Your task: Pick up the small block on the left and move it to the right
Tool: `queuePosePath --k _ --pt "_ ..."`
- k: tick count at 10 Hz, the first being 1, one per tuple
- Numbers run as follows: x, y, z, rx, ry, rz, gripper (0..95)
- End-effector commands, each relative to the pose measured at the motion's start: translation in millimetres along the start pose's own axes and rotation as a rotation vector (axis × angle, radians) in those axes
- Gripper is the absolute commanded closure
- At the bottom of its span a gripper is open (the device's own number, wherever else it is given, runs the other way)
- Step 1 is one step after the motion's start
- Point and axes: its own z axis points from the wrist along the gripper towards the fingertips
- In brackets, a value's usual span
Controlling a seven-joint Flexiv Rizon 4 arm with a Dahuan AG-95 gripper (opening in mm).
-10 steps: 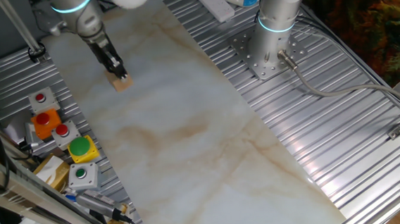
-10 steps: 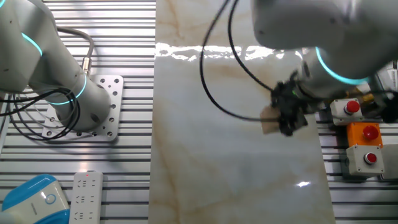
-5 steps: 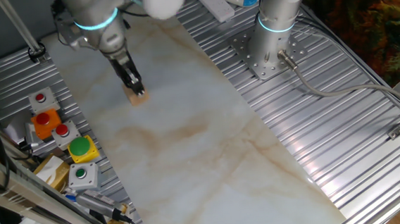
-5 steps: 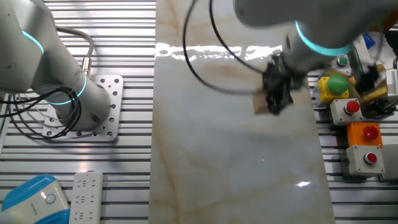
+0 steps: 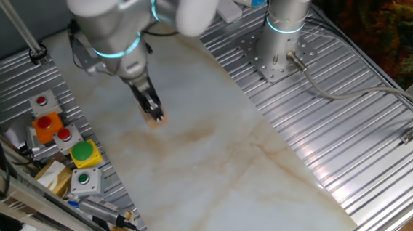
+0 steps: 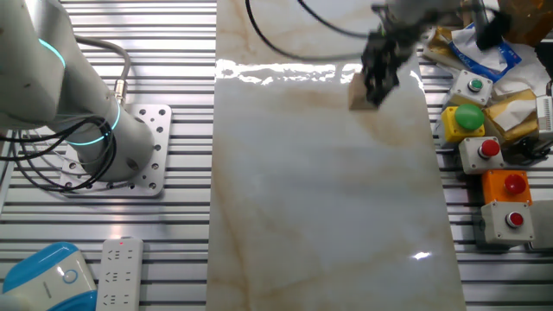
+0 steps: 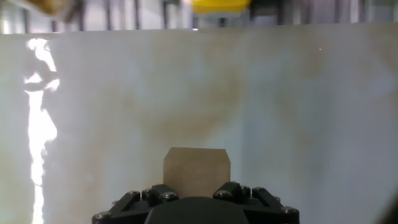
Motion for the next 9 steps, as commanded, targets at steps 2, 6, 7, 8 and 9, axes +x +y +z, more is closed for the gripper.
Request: queuePosePath --k 2,6,7,8,9 --pt "3.9 41.4 18.9 -0.003 -0.010 0.027 95.0" --pt "6.0 66.2 42.7 -0.022 -0.011 0.042 95.0" --pt "4.6 69.8 54.8 -0.024 -0.020 0.042 95.0" --pt "4.0 70.3 58.7 -0.025 -0.020 0.041 95.0" --pt "2.1 69.8 68.4 -0.022 -0.021 0.036 95.0"
